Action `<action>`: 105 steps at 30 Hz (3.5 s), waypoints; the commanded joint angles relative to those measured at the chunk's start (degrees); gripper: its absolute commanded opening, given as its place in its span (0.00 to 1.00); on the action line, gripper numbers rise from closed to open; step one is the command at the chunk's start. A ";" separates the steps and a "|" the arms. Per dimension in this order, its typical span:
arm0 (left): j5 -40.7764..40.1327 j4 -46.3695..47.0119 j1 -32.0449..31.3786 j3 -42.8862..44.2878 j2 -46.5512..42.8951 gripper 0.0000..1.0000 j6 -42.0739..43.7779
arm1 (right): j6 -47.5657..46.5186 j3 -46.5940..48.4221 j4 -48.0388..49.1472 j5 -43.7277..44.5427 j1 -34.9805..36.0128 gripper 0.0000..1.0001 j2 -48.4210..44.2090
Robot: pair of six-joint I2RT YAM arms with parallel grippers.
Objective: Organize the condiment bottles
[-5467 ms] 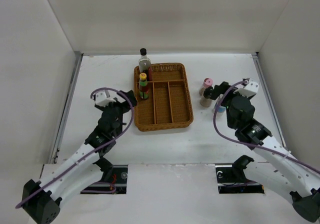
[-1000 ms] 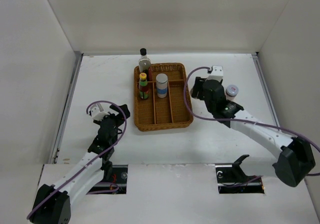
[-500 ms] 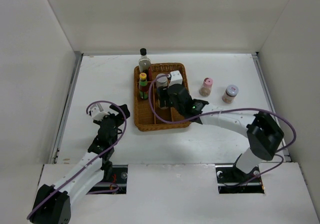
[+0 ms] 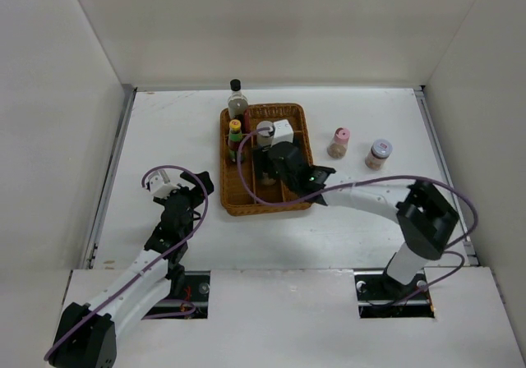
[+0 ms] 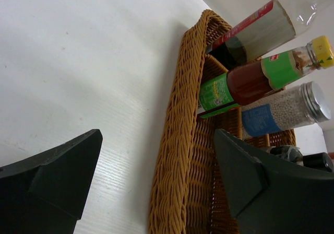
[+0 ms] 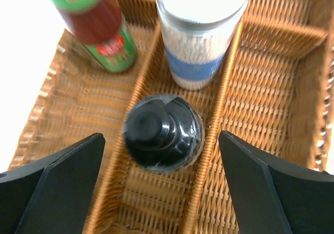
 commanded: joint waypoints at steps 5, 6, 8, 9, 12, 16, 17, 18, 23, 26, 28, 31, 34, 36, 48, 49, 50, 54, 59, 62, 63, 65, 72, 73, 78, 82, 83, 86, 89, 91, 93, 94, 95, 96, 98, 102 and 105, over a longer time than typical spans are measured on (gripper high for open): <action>0.25 2.98 0.09 -0.42 -0.33 0.89 -0.34 | 0.19 -9.47 4.99 1.41 -8.33 1.00 -20.61; 0.16 2.98 0.00 -0.33 -0.07 0.89 -0.34 | 0.71 -11.14 4.99 1.23 -11.22 1.00 -22.11; 0.25 3.15 0.00 -0.33 0.19 0.89 -0.34 | 1.68 -12.65 4.47 1.32 -17.90 1.00 -22.74; 0.25 3.24 -0.09 -0.33 0.19 0.89 -0.34 | 1.95 -12.91 4.47 1.41 -20.98 1.00 -22.04; 0.16 3.50 -0.09 -0.24 0.54 0.89 -0.34 | 2.04 -11.17 3.86 0.53 -27.14 1.00 -17.40; 0.25 3.51 0.09 -0.33 0.46 0.89 -0.34 | 1.16 -6.33 2.80 -2.28 -30.93 1.00 -9.39; 0.08 3.51 0.00 -0.33 0.54 0.89 -0.34 | 1.16 -5.37 2.54 -2.98 -31.55 1.00 -7.64; -0.01 3.51 -0.17 -0.24 0.81 0.89 -0.34 | 1.33 -4.40 2.36 -3.60 -32.16 1.00 -5.88; -0.01 3.51 -0.26 -0.33 0.55 0.89 -0.34 | 1.51 -2.19 3.49 -4.14 -33.14 0.83 -0.86; -0.19 3.51 -0.35 -0.33 0.90 0.89 -0.34 | 0.55 -2.72 6.91 -2.12 -32.87 0.69 -0.50; -0.02 3.51 -0.44 -0.24 0.81 0.89 -0.34 | -1.20 -2.63 8.50 -0.97 -32.87 0.61 -0.15; -0.19 3.94 -0.61 -0.24 1.16 0.89 -0.34 | -3.14 -1.49 7.90 1.22 -32.09 0.51 -0.32; -0.10 4.03 -0.61 -0.24 1.16 0.89 -0.34 | -3.94 -1.58 7.72 1.93 -30.24 0.50 -2.86; -0.19 4.03 -0.70 -0.24 0.90 0.89 -0.34 | -4.03 -2.28 7.63 1.93 -27.96 0.50 -6.11; 0.16 4.38 -0.44 -0.42 0.90 0.89 -0.25 | -0.34 0.79 7.90 -4.30 -15.39 0.52 -5.00; 0.07 4.38 -0.44 -0.33 0.81 0.89 -0.25 | -0.07 1.06 7.98 -4.31 -15.03 0.52 -3.94; -0.01 4.38 -0.44 -0.33 0.90 0.89 -0.25 | 0.28 1.15 8.24 -4.48 -14.94 0.52 -2.89; 0.25 4.38 -0.44 -0.42 0.90 0.89 -0.25 | 0.72 1.67 8.33 -3.78 -14.68 0.53 0.81; 0.25 4.47 -0.44 -0.42 1.34 0.89 -0.25 | 0.63 1.76 8.33 -2.73 -14.33 0.68 2.75; 0.16 4.47 -0.44 -0.42 0.81 0.89 -0.25 | 0.63 1.50 7.98 -2.20 -13.98 0.80 1.00; 0.16 4.47 -0.44 -0.42 0.98 0.89 -0.25 | 0.63 1.24 7.81 -2.20 -13.98 0.83 -0.23; 0.25 4.47 -0.44 -0.50 1.07 0.89 -0.25 | 0.46 0.27 7.11 -1.67 -13.98 0.85 -3.39; 0.60 4.47 -0.88 -0.42 0.64 0.89 -0.34 | 1.42 -10.52 4.38 4.47 -20.90 0.87 -18.06; 0.60 4.47 -0.88 -0.42 0.55 0.89 -0.34 | 1.86 -12.37 3.77 5.87 -23.09 0.89 -19.73; 0.78 4.47 -1.05 -0.33 0.99 0.89 -0.43 | 3.44 -16.08 0.43 10.28 -35.05 1.00 -20.38; 0.86 4.65 -1.05 -0.33 1.25 0.89 -0.43 | 3.53 -13.54 -1.51 7.56 -41.12 1.00 -14.40; 0.86 4.65 -0.97 -0.33 1.34 0.89 -0.43 | 3.71 -13.01 -1.60 7.21 -42.00 1.00 -13.34; 0.95 4.65 -0.88 -0.33 1.34 0.89 -0.43 | 3.71 -12.04 -1.25 6.77 -43.68 1.00 -10.97; 0.95 4.82 -0.70 -0.42 1.69 0.89 -0.43 | 3.80 -11.42 -0.72 6.16 -44.91 1.00 -8.68; 0.95 5.09 -0.70 -0.50 1.78 0.89 -0.43 | 4.32 -11.51 -0.11 5.28 -45.26 1.00 -7.63; 0.95 5.35 -0.96 -0.42 2.21 0.89 -0.43 | 5.11 -12.03 1.03 4.49 -45.79 0.93 -7.10; 0.95 5.52 -0.97 -0.42 2.48 0.89 -0.43 | 5.38 -12.47 2.00 3.96 -45.88 0.82 -7.27; 0.95 5.61 -1.05 -0.42 2.57 0.89 -0.43 | 5.55 -13.17 3.14 3.87 -45.71 0.73 -7.79; 0.95 5.61 -1.05 -0.50 2.48 0.89 -0.43 | 5.64 -13.88 4.19 4.13 -45.53 0.68 -8.41; 0.95 5.61 -1.05 -0.50 2.04 0.89 -0.43 | 5.29 -15.63 6.30 5.18 -45.01 0.60 -10.51; 0.95 5.27 -1.14 -0.42 1.87 0.89 -0.43 | 4.59 -17.48 4.74 7.64 -39.22 0.57 -17.70; 0.95 5.17 -1.23 -0.33 0.81 0.89 -0.25 | 4.24 -18.45 2.80 7.91 -32.46 0.58 -24.82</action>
